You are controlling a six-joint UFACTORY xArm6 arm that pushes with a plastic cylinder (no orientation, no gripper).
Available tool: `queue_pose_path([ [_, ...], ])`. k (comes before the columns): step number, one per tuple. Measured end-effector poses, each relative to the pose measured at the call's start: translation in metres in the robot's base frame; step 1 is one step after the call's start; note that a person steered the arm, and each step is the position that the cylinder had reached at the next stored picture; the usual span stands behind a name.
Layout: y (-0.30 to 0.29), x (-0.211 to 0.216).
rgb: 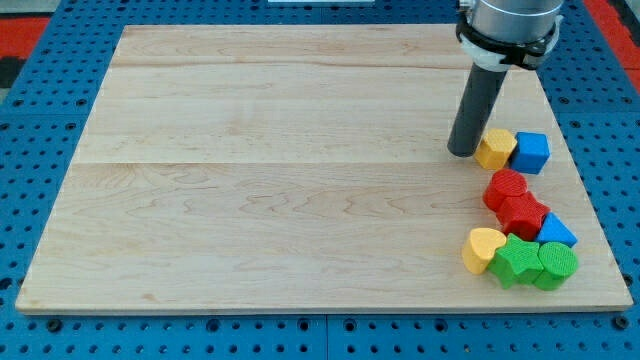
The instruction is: Move the yellow hexagon closer to the group of blocks
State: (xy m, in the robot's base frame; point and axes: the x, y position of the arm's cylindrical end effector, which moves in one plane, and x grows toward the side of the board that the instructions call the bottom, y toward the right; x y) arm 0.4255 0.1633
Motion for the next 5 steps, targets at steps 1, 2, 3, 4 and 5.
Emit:
queue_pose_path([
  [1, 0.001, 0.0],
  [2, 0.019, 0.0],
  [3, 0.025, -0.009],
  [4, 0.025, -0.009],
  [5, 0.025, -0.023],
])
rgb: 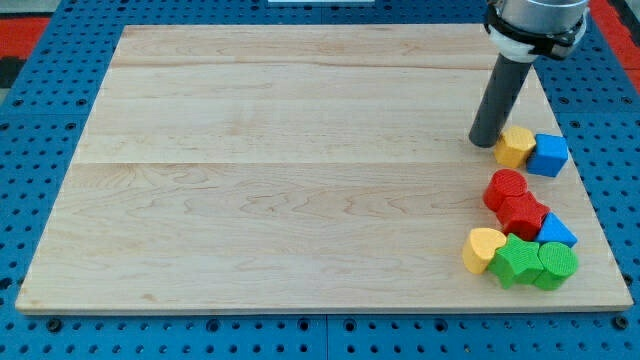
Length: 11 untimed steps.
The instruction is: Move the yellow hexagon closer to the group of blocks
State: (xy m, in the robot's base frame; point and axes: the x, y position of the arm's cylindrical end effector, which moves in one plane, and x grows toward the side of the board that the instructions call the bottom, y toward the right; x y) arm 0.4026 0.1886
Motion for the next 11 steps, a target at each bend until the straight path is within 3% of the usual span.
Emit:
queue_pose_path([
  [2, 0.003, -0.034],
  [4, 0.03, -0.013],
  [5, 0.039, 0.035],
  [11, 0.039, 0.068],
])
